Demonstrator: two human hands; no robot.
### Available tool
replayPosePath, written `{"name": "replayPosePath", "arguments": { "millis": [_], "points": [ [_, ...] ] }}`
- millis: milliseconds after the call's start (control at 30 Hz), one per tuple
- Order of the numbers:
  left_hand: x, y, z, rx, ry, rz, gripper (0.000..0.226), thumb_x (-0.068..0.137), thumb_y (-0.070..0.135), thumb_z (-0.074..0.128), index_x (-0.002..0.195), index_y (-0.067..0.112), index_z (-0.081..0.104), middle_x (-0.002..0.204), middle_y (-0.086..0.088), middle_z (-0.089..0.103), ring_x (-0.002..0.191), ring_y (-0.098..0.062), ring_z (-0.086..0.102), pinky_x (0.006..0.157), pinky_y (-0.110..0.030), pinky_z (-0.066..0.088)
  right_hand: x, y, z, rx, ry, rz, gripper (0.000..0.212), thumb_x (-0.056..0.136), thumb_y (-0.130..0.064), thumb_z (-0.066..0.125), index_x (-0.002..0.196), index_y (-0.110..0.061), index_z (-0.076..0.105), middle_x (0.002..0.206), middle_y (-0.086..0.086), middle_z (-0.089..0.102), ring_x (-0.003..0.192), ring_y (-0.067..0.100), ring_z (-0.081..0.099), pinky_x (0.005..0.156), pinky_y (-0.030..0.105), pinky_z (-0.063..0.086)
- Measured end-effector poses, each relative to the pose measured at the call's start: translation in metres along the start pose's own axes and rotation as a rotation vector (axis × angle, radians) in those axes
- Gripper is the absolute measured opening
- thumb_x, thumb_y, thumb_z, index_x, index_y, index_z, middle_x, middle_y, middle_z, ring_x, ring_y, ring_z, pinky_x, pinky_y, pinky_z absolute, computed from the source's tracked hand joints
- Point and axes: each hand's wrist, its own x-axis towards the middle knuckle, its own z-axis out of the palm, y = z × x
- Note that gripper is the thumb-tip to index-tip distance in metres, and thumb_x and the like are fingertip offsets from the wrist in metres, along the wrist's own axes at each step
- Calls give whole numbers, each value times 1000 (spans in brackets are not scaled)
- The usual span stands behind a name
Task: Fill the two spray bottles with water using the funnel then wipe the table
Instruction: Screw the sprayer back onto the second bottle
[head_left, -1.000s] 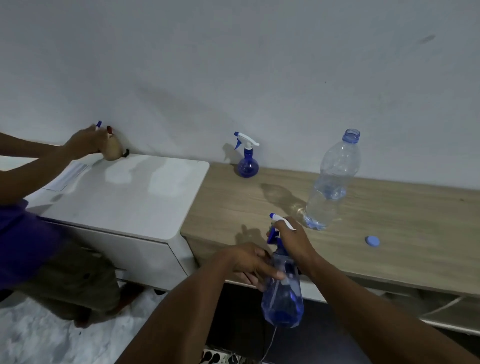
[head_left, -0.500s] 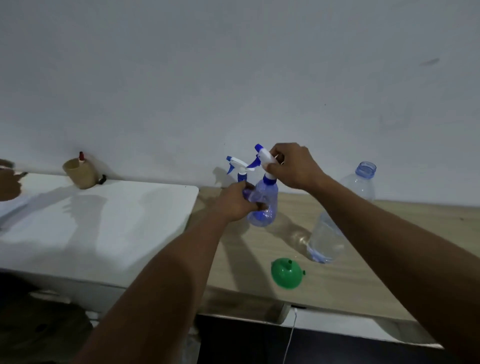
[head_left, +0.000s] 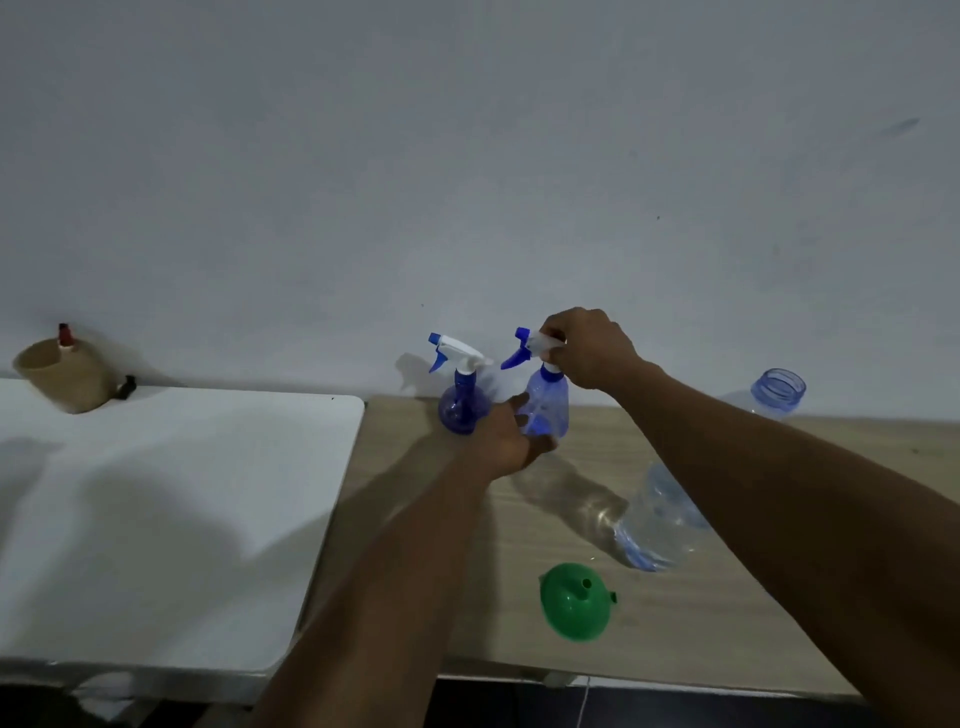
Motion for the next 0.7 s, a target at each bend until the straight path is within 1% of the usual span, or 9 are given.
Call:
{"name": "replayPosePath", "arguments": {
  "millis": [100,133,200,300,367,433,533,633,700],
  "points": [
    [14,-3,5,51,-33,-52,77,75,42,78,141,25,44,130,6,58,115,-18,60,97,-34,49,7,7,10,-14,-14,8,22,82,-11,72,103,-13,71,99,6,69,87,27,64,75,39,55],
    [22,-6,7,94,-57,-58,77,72,46,76,139,25,46,130,4,60,110,-19,61,97,-37,51,10,10,13,-23,-22,7,22,82,-10,72,103,-13,71,99,6,69,87,27,64,74,38,54],
    [32,-12,11,205,-110,-57,74,72,46,74,137,24,46,125,3,60,102,-18,61,91,-35,52,16,15,19,-49,-29,0,23,81,-10,73,104,-12,69,102,8,69,87,28,64,71,34,49],
    [42,-13,14,182,-153,-53,86,72,48,76,145,24,37,132,3,54,115,-20,57,101,-40,48,24,18,23,-74,-10,-11,28,80,-8,73,107,-13,70,104,8,69,88,28,63,70,31,46],
    [49,-17,14,144,-164,-72,84,82,51,70,150,23,30,144,0,47,128,-21,50,110,-41,42,29,19,25,-103,0,-18,29,80,-7,73,108,-13,70,104,8,69,88,27,63,70,31,47],
    [47,-14,9,147,-175,-65,84,87,43,71,154,22,25,152,0,40,135,-20,43,114,-38,37,34,20,26,-123,6,-20,30,81,-7,73,111,-14,70,106,8,69,90,27,64,73,33,49],
    [42,-15,4,-41,-113,-95,104,73,28,86,156,27,23,153,2,40,139,-20,42,114,-36,37,39,22,27,-141,0,-17,31,83,-8,72,114,-14,69,108,9,69,93,28,65,73,32,46],
    [47,-20,7,-48,-92,-101,117,57,42,89,155,33,25,154,0,42,138,-21,44,113,-37,38,41,23,28,-154,8,-14,32,85,-8,69,116,-15,67,109,8,69,95,29,64,73,32,44],
    [44,-16,4,-22,-99,-117,122,51,47,88,155,33,25,153,0,42,137,-21,45,113,-38,39,41,22,28,-151,-2,-6,29,85,-8,68,113,-14,65,108,9,69,93,29,64,74,35,51]
  ]
}}
